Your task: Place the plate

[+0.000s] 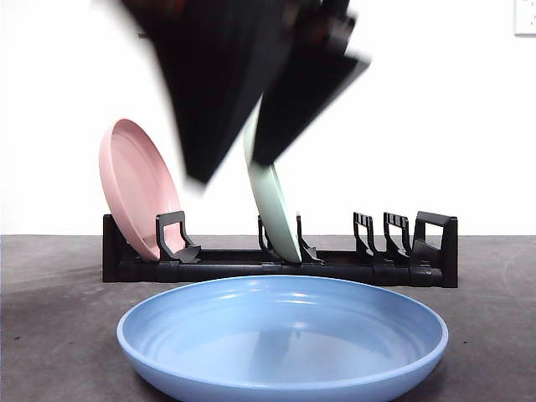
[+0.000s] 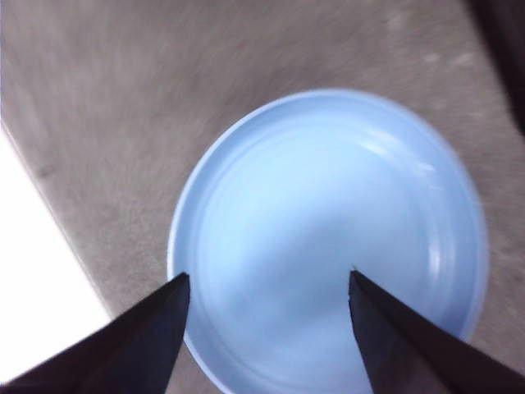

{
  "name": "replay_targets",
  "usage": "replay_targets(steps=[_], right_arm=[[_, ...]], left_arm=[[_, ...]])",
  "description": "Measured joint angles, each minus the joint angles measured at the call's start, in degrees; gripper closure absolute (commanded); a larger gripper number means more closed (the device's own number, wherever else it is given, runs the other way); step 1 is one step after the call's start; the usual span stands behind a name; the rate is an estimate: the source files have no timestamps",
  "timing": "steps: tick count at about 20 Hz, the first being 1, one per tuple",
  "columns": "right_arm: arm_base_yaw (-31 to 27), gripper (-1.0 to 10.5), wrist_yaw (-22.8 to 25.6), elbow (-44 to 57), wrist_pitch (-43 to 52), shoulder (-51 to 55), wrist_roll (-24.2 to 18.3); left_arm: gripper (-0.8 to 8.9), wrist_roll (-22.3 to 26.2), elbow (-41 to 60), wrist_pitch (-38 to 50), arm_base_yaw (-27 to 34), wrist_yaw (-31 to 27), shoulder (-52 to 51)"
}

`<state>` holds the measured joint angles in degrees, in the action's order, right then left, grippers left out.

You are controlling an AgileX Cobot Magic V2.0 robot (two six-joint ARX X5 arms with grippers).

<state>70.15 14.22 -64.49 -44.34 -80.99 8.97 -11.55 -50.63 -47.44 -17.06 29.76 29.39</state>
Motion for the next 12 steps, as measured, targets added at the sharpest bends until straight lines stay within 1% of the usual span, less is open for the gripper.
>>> replay_targets(steps=[2, 3, 5, 8, 10, 12], right_arm=[[-5.5, 6.4, -6.4, -0.7, -2.3, 6.0, 0.2], [-9.1, 6.4, -10.5, -0.7, -3.2, 9.1, 0.2], [-16.0, 6.4, -16.1, -0.7, -5.2, 14.7, -0.2], [-26.3, 6.4, -19.5, -0.5, -10.8, 21.7, -1.1], [-33.1, 6.4, -23.5, 0.9, -12.5, 26.4, -1.7], [-38.9, 6.4, -29.2, 2.7, -12.4, 31.4, -2.1]], left_arm=[[2.83, 0.0, 0.0, 0.0, 0.0, 0.0, 0.0], [2.83, 0.0, 0.0, 0.0, 0.0, 0.0, 0.0], [2.83, 0.0, 0.0, 0.0, 0.0, -0.3, 0.1], [2.83, 0.0, 0.0, 0.0, 0.0, -0.3, 1.1], [2.84, 0.0, 0.0, 0.0, 0.0, -0.3, 2.8], [2.84, 0.0, 0.0, 0.0, 0.0, -0.9, 4.9]])
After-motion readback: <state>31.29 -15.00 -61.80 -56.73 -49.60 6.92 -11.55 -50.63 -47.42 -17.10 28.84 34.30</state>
